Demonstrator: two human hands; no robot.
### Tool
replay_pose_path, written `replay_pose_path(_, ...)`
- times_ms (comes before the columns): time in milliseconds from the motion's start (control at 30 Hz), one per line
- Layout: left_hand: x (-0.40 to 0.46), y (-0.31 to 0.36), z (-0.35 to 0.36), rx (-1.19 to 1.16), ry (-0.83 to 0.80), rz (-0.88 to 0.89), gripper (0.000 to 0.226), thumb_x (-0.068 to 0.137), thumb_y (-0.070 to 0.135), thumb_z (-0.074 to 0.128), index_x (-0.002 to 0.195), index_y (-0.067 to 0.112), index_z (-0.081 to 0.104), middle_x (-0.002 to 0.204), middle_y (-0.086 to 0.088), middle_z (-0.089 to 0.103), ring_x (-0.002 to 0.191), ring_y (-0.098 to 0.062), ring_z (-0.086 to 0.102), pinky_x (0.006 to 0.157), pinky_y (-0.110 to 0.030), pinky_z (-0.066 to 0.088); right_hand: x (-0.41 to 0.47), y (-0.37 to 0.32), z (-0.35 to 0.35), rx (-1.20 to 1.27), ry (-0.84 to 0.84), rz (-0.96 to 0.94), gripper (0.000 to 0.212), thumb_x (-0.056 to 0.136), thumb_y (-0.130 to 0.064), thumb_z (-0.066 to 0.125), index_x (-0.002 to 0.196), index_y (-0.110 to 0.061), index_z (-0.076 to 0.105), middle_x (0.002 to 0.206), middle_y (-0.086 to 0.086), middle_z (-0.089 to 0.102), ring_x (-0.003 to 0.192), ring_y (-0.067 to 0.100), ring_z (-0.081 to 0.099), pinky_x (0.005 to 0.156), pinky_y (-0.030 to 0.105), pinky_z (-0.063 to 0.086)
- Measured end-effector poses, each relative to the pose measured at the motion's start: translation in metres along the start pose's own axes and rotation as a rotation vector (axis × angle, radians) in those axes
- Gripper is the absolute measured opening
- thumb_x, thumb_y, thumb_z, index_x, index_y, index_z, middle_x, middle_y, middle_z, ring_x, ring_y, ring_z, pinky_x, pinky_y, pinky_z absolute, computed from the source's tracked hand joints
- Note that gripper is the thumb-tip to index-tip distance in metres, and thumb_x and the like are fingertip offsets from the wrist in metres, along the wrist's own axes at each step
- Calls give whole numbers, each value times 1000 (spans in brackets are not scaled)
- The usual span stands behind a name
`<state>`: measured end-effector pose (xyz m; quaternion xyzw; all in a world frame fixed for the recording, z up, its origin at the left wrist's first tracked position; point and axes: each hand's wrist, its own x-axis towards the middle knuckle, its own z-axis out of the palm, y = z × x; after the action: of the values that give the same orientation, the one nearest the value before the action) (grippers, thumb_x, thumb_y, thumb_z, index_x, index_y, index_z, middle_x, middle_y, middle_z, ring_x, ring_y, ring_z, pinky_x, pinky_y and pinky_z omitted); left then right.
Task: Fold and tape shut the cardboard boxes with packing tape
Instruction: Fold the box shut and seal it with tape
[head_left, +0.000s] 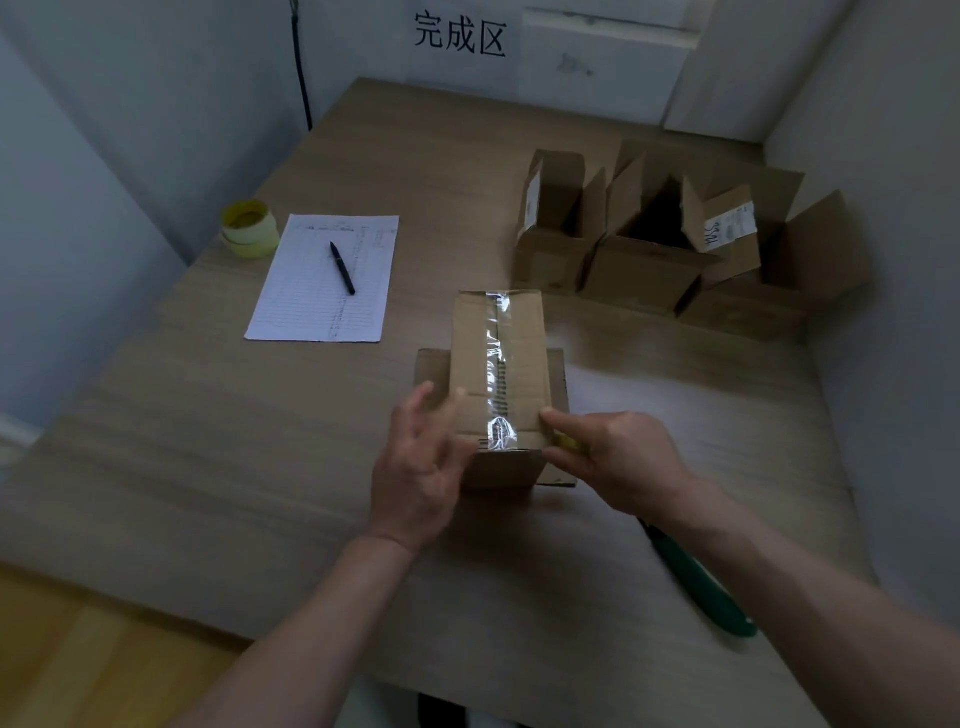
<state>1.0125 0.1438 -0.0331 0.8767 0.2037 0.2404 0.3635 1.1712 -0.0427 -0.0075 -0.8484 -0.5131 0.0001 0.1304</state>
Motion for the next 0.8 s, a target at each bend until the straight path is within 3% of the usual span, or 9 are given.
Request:
replay_pose_path(33,5,-2,2,58,-116,96,53,87,36,66,138,26,53,152,-10,34,133,-26,43,100,-34,43,0,0,0,-2,12,-13,47,92,-53,59,132,-29,60,94,0,75,74,22,69,62,34,55)
replay_pose_path(100,15,-8,6,173,-307,220,54,86,39,67,137,27,55,160,-10,18,143,-39,25,110,-51,35,-2,0,2,-9,41,-34,47,90,-49,64,129,-25,63,92,2,76,71,23,70,58,34,55)
replay_pose_path(200,28,-14,9,243,-358,326,44,88,31,67,130,20,62,154,-14,30,135,-52,34,98,-63,43,-3,0,6,-23,74,-45,51,84,-47,72,126,-20,65,93,5,76,70,26,71,55,37,57)
replay_pose_path(300,33,-18,8,286,-343,408,44,91,40,56,128,18,65,149,-16,41,129,-51,44,89,-60,52,-3,0,11,-29,140,-60,49,80,-44,76,121,-17,68,86,5,76,63,24,70,51,31,54)
replay_pose_path(400,35,-16,6,240,-359,349,57,92,58,42,129,20,64,150,-9,41,132,-42,44,95,-54,51,-4,0,15,-43,181,-77,47,79,-45,74,117,-17,68,81,2,74,58,20,67,51,23,47)
replay_pose_path(533,33,-13,8,273,-326,381,52,94,52,44,128,18,64,148,-10,45,127,-35,51,91,-46,54,-4,1,16,-29,184,-70,47,78,-46,76,116,-19,67,81,2,74,59,21,68,52,25,49)
replay_pose_path(633,33,-13,6,324,-326,395,48,92,45,49,130,18,63,146,-12,47,125,-38,53,88,-48,56,-6,1,11,38,108,-4,53,88,-57,57,129,-23,58,91,2,73,73,22,68,65,29,48)
replay_pose_path(700,34,-10,2,406,-345,417,48,91,42,59,134,19,59,147,-12,46,127,-43,49,92,-56,51,-14,1,7,225,-6,94,58,93,-59,40,141,-28,46,103,-4,68,89,15,60,80,31,40)
replay_pose_path(800,34,1,-3,611,-409,373,59,86,47,65,140,30,50,154,-7,38,144,-44,21,107,-68,27,-26,6,2,426,-76,264,56,89,-46,50,143,-34,42,116,-10,61,105,9,51,93,31,39)
